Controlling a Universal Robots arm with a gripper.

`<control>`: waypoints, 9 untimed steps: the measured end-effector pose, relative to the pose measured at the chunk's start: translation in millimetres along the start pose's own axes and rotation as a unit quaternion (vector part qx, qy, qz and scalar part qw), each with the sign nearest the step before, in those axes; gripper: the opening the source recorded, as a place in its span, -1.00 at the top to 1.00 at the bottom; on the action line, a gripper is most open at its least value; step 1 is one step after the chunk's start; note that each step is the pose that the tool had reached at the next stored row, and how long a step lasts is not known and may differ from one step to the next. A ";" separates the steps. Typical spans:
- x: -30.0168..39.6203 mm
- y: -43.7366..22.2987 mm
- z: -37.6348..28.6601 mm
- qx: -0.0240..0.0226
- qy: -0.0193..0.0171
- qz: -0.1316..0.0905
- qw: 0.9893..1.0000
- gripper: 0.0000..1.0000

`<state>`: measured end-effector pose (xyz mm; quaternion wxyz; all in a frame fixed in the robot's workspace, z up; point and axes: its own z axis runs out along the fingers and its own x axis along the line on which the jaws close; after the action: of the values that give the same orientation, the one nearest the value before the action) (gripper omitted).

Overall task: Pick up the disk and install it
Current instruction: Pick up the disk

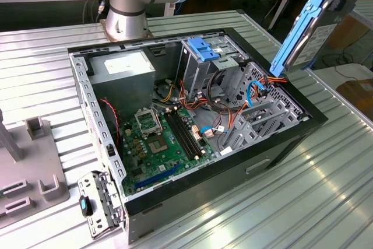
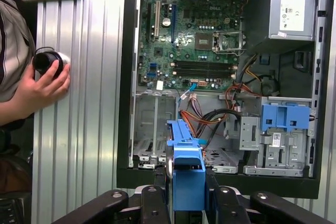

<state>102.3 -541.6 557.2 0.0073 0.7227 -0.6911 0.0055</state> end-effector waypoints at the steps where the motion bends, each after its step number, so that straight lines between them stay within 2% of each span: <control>1: 3.1 0.1 0.2 0.000 0.000 0.000 1.000 0.27; 5: 9.5 1.1 6.4 0.000 0.000 0.000 1.000 0.27; 8: 11.3 2.0 12.8 0.000 0.000 0.000 1.000 0.27; 9: 11.3 2.0 13.0 0.000 0.000 0.000 1.000 0.27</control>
<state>100.7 -553.2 544.4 0.0071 0.7227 -0.6911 0.0057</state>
